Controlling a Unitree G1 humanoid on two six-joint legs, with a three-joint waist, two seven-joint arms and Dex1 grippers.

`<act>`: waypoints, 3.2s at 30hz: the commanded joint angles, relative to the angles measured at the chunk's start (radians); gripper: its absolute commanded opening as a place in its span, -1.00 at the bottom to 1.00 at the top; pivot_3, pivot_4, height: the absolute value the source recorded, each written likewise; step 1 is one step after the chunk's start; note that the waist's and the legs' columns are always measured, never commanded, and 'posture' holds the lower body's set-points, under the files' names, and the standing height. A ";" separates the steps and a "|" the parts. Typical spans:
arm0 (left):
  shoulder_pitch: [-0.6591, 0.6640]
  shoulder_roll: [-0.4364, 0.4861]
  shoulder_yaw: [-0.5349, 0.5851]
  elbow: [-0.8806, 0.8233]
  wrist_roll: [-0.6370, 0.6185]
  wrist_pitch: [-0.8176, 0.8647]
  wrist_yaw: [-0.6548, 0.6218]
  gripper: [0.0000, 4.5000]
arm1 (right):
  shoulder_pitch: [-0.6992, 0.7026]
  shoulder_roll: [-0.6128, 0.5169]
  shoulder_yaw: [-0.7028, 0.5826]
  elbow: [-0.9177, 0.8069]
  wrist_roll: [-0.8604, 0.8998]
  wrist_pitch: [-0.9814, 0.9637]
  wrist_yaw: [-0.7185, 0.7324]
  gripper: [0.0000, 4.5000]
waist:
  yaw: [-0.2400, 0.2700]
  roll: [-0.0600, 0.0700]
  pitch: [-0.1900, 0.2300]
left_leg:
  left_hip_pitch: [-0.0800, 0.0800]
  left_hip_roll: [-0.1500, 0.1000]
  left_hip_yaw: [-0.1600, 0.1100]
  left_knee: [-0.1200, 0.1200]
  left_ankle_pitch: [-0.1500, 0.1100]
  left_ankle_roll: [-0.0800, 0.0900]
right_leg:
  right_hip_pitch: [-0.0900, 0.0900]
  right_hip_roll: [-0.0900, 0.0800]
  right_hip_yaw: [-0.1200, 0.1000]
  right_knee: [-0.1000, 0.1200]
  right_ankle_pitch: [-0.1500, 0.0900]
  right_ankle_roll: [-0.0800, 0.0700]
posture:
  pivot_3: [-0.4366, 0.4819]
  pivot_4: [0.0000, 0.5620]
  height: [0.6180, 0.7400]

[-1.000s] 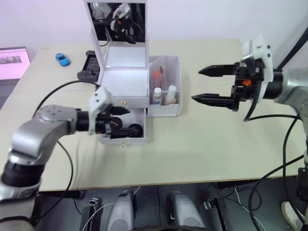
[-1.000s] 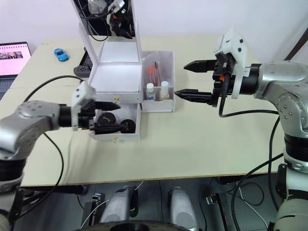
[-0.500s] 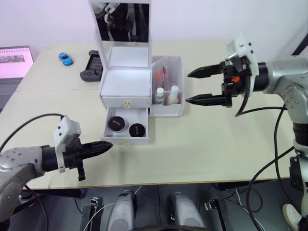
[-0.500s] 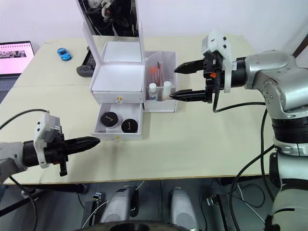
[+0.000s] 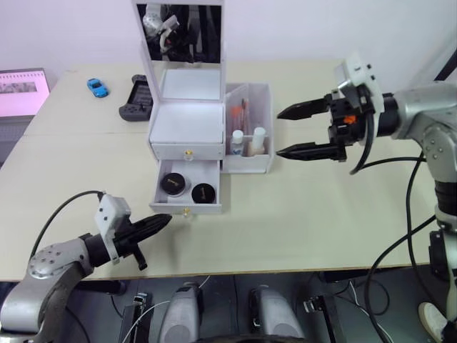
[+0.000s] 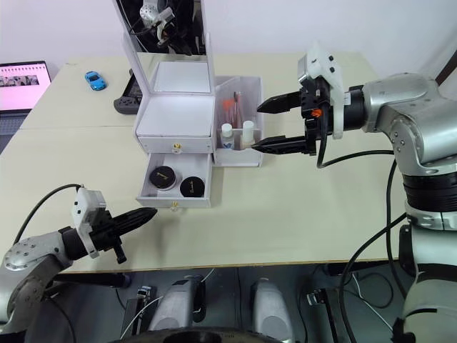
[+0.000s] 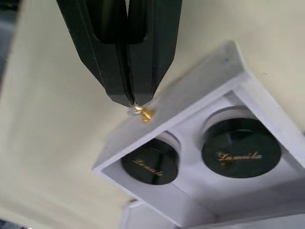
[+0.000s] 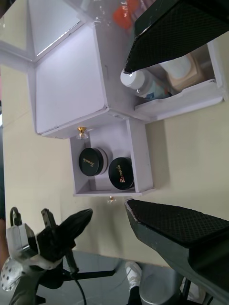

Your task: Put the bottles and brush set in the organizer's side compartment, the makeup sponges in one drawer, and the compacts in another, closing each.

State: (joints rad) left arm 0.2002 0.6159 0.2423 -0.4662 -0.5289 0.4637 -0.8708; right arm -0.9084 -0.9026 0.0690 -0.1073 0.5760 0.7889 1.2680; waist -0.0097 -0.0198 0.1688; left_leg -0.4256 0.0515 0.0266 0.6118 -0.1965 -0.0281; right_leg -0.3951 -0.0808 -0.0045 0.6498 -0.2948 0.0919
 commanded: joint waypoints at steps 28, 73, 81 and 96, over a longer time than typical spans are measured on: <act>-0.027 -0.025 -0.061 0.052 0.010 -0.073 0.052 -0.97 | 0.047 -0.064 -0.098 -0.069 0.029 0.042 -0.065 1.00 | 0.002 0.000 0.000 | 0.000 0.000 0.000 0.000 -0.001 0.002 | 0.000 0.000 0.000 -0.001 0.000 0.000 | -0.05 -0.47 1.00; -0.575 -0.187 -0.196 0.719 0.279 -0.410 0.088 -0.97 | 0.105 -0.056 -0.139 -0.106 0.034 0.035 -0.189 1.00 | 0.018 0.001 0.000 | 0.000 0.000 0.001 0.001 -0.001 0.002 | 0.001 0.000 0.000 0.000 0.004 0.007 | -0.05 -0.47 1.00; -0.604 -0.202 -0.197 0.696 0.273 -0.393 0.091 -0.97 | 0.106 -0.044 -0.133 -0.106 0.039 0.033 -0.204 1.00 | 0.022 0.001 0.000 | 0.000 0.000 0.001 0.001 -0.001 0.002 | 0.001 0.001 0.000 0.000 0.004 0.007 | -0.05 -0.47 1.00; -0.557 -0.178 -0.187 0.608 0.261 -0.353 0.099 -0.97 | 0.109 -0.028 -0.130 -0.114 0.039 0.031 -0.212 1.00 | 0.021 0.001 0.000 | 0.000 0.000 0.000 0.001 -0.001 0.002 | 0.001 0.001 0.000 0.000 0.004 0.007 | -0.05 -0.47 1.00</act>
State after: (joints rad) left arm -0.3626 0.4217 0.0278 0.1896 -0.2525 0.1096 -0.7756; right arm -0.7845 -0.9239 -0.0295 -0.1950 0.6050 0.8281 1.0573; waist 0.0112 -0.0191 0.1685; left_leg -0.4257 0.0512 0.0270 0.6131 -0.1976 -0.0262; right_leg -0.3942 -0.0800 -0.0048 0.6496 -0.2908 0.0991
